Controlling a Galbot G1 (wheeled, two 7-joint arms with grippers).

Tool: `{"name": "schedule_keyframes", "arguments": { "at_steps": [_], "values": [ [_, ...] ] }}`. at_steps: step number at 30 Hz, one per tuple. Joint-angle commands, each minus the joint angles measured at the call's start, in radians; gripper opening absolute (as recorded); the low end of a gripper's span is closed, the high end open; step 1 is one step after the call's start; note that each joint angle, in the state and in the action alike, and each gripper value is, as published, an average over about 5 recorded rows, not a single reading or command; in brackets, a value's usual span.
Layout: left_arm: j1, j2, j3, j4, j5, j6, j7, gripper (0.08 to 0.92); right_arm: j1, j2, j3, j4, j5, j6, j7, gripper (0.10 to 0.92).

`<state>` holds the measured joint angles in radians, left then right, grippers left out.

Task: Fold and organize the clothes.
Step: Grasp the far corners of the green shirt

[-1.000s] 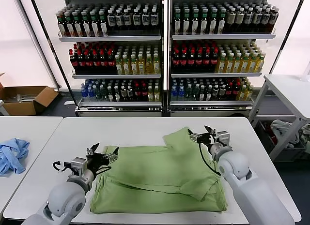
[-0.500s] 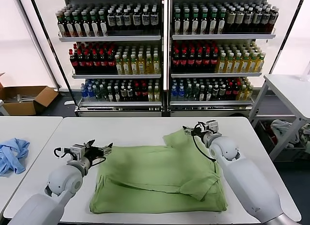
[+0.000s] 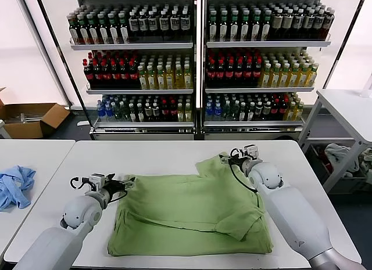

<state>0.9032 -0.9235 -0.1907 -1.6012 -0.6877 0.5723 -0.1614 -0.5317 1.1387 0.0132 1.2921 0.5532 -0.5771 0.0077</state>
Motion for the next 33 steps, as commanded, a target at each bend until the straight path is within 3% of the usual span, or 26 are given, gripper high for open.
{"name": "schedule_keyframes", "arguments": {
  "at_steps": [1, 8, 12, 33],
  "values": [
    [-0.043, -0.014, 0.008, 0.073, -0.003, 0.006, 0.017, 0.823, 0.013, 0.007, -0.006, -0.025, -0.011, -0.003, -0.007, 0.823],
    [-0.034, -0.023, 0.003, 0.083, -0.02, 0.005, 0.029, 0.822, 0.009, 0.013, -0.008, -0.036, -0.023, -0.003, -0.016, 0.822],
    [-0.027, -0.022, 0.004, 0.073, -0.019, 0.005, 0.043, 0.757, 0.003, 0.014, -0.004, -0.048, -0.026, -0.002, -0.029, 0.782],
    [0.043, 0.004, -0.004, -0.035, 0.011, 0.004, 0.105, 0.153, -0.046, 0.004, 0.013, -0.009, -0.063, -0.001, -0.074, 0.178]
  ]
}}
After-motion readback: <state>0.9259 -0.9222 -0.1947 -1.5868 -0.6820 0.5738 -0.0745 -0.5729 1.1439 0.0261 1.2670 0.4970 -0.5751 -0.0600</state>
